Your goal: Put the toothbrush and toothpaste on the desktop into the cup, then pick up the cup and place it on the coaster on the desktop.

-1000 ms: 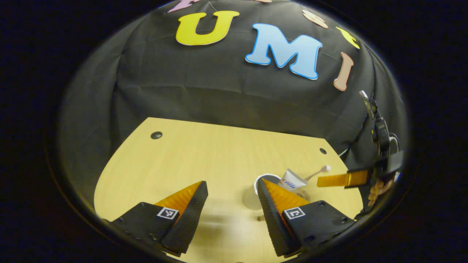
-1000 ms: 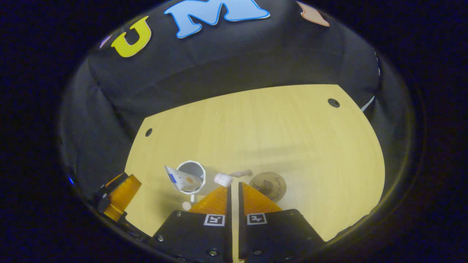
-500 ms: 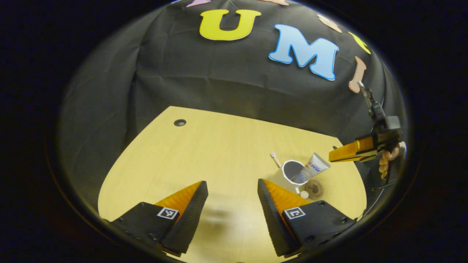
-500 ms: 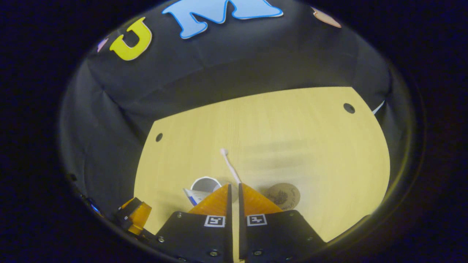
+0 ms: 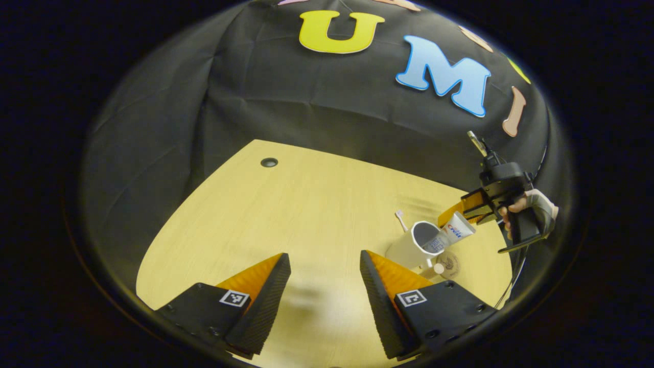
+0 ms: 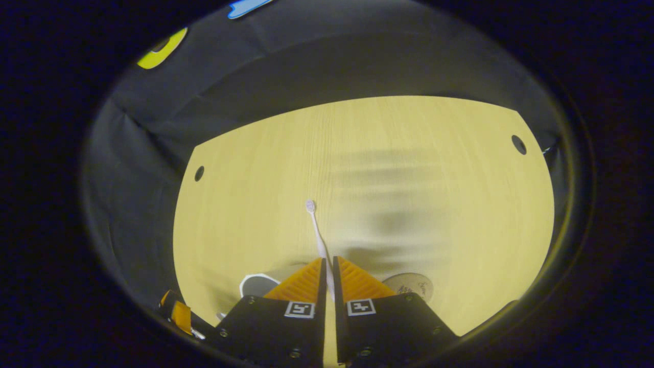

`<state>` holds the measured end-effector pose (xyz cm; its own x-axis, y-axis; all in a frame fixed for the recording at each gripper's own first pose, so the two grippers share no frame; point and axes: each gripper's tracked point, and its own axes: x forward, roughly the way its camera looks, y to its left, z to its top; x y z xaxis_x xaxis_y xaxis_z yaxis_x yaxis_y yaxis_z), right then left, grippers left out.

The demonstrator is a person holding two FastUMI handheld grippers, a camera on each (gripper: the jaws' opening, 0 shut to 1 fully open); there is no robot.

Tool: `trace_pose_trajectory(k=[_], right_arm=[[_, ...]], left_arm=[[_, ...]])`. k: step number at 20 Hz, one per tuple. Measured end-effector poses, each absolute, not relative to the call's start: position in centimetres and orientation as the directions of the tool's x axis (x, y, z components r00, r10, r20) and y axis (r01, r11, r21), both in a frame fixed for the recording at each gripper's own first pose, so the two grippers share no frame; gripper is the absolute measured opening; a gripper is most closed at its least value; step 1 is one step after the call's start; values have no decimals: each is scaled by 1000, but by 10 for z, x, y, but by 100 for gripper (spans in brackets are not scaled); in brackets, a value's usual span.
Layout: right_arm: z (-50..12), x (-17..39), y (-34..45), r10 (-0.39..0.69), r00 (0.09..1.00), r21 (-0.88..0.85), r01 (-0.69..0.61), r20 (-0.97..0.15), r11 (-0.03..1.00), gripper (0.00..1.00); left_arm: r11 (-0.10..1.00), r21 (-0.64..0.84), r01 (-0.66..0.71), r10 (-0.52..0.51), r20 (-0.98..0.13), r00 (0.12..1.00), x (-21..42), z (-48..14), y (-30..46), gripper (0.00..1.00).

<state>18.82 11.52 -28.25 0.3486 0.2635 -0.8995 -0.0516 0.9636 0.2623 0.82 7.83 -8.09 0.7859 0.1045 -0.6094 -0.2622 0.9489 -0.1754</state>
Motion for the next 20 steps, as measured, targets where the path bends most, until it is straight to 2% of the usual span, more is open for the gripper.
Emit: trace_pose_trajectory(k=[1,4,5,6,7,8,9,10,11,12,13,15,17,18,19,20], right_arm=[[-290,190,118,263,329,262,-47,-907,964,17],[-308,194,124,262,272,261,-42,-926,965,19],[-312,196,127,261,257,259,-42,-930,965,21],[-317,197,130,257,247,254,-47,-934,966,27],[-321,198,132,247,240,241,-55,-939,969,27],[-325,200,134,239,231,229,-70,-943,971,21],[-328,200,138,235,220,221,-85,-947,971,21],[-330,200,140,233,210,218,-94,-950,972,22],[-335,200,142,224,201,208,-101,-954,973,28],[-337,200,143,220,194,201,-110,-956,973,28],[-336,201,147,228,186,210,-110,-956,971,23],[-335,200,147,223,177,205,-112,-958,972,31],[-333,204,142,207,195,186,-118,-959,975,31],[-332,205,139,197,201,176,-117,-960,977,36],[-334,205,136,191,200,171,-116,-961,979,33],[-337,205,138,200,193,181,-112,-961,977,33]], left_arm=[[947,-176,-268,108,-612,783,8,-81,78,89],[939,-183,-291,120,-620,775,8,-81,79,89],[936,-186,-299,122,-624,772,7,-82,78,89],[933,-189,-307,126,-627,769,7,-82,78,89],[929,-194,-315,128,-630,766,7,-82,78,89],[926,-198,-322,130,-634,762,6,-82,77,89],[923,-202,-328,130,-638,759,6,-82,76,89],[920,-206,-334,132,-640,757,6,-82,76,89],[917,-208,-341,135,-642,754,5,-82,76,89],[914,-208,-347,139,-644,752,4,-82,77,89],[912,-208,-354,144,-645,750,5,-81,78,89],[907,-211,-365,148,-650,745,3,-84,77,89],[901,-213,-378,154,-656,739,-1,-84,79,89],[897,-219,-385,156,-658,737,-3,-84,81,84],[891,-227,-393,155,-661,734,-4,-85,81,89],[886,-233,-401,155,-665,730,-5,-85,79,89]])
